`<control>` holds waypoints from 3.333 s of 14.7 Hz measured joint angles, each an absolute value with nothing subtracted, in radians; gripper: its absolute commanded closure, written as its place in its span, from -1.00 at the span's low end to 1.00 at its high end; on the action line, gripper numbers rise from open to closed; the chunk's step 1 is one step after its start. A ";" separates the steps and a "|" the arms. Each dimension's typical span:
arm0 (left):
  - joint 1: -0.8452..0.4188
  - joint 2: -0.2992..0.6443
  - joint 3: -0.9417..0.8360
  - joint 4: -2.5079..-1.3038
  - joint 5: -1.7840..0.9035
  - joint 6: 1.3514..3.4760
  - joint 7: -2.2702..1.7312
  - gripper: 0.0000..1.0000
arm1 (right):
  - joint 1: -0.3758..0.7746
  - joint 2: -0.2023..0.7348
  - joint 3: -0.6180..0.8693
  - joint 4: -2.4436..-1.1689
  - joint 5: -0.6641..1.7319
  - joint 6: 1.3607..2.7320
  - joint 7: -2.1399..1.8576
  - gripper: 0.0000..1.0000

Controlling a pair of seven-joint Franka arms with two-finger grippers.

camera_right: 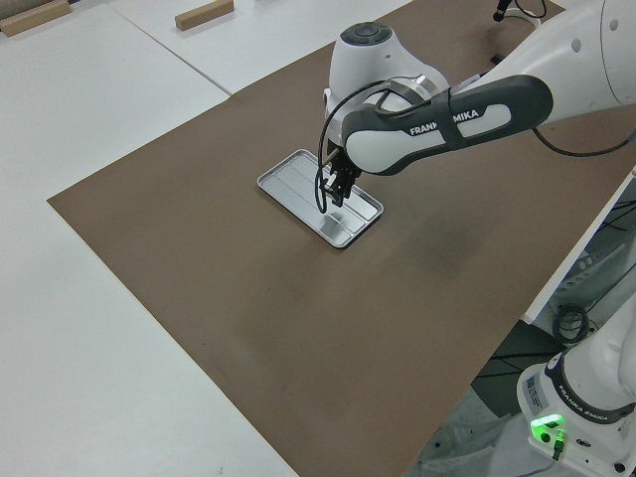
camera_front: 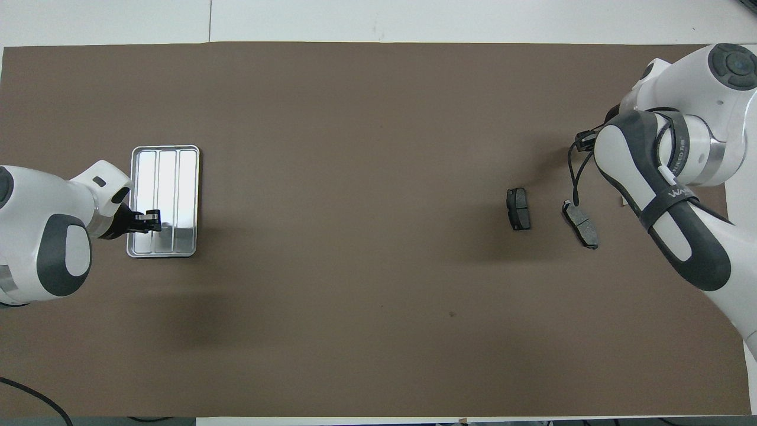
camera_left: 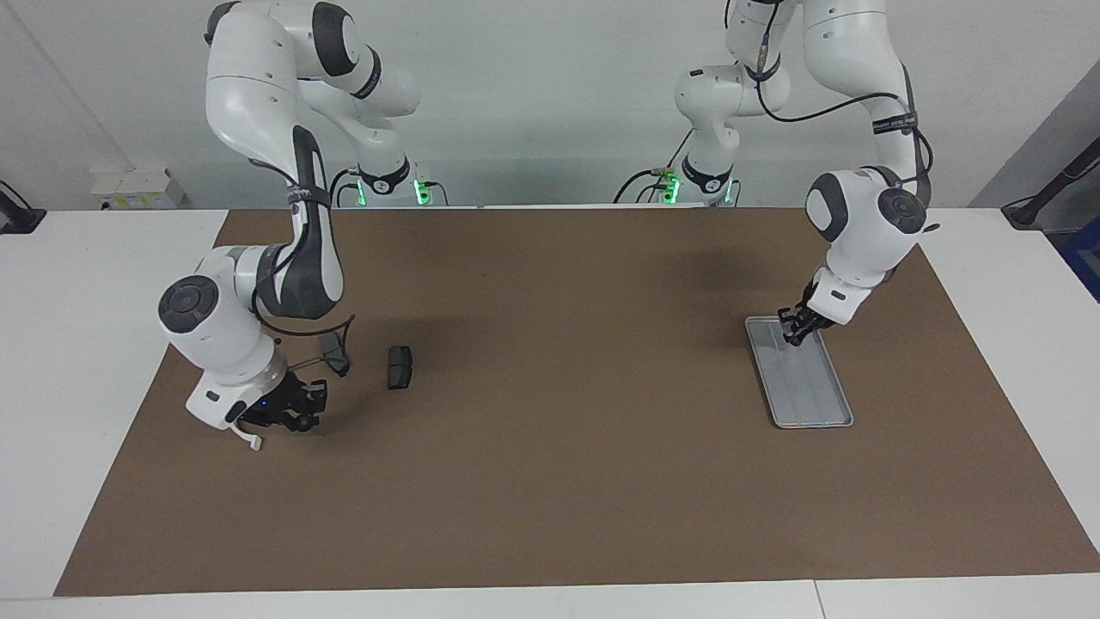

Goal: Place bearing gear from tray to pile
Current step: 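Lift the second bearing from the tray and carry it toward the center, then release the bearing at the center while the right gripper reaches toward it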

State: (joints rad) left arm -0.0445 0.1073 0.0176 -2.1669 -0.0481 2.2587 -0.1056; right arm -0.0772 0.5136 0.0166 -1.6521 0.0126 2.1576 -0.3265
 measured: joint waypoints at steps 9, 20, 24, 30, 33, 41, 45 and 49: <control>-0.387 0.191 0.008 -1.955 -0.050 2.203 -0.636 1.00 | -0.094 0.512 0.016 -1.712 0.013 2.192 -0.351 0.39; -0.648 0.533 0.011 -1.625 -0.050 2.180 -0.952 1.00 | -0.097 0.464 0.025 -1.706 0.013 2.201 -0.352 -0.88; -0.651 0.541 0.014 -1.624 -0.050 2.188 -0.974 1.00 | -0.095 0.412 0.031 -1.695 0.013 2.169 -0.347 -0.88; -0.651 0.555 0.015 -1.624 -0.050 2.200 -0.979 1.00 | -0.010 0.355 0.036 -1.651 0.013 2.072 -0.216 -0.88; -0.651 0.557 0.015 -1.624 -0.050 2.205 -0.982 1.00 | 0.005 0.357 0.036 -1.651 0.013 2.072 -0.194 -0.88; -0.651 0.561 0.016 -1.624 -0.050 2.205 -1.003 -1.00 | -0.006 0.361 0.033 -1.652 0.003 2.072 -0.194 -0.87; -0.649 0.550 0.042 -1.604 -0.050 2.160 -1.009 -1.00 | -0.004 0.361 0.034 -1.652 0.003 2.072 -0.188 -0.87; -0.639 0.444 0.121 -1.589 -0.049 2.032 -0.991 -1.00 | 0.050 0.361 0.038 -1.652 0.003 2.072 -0.057 -0.87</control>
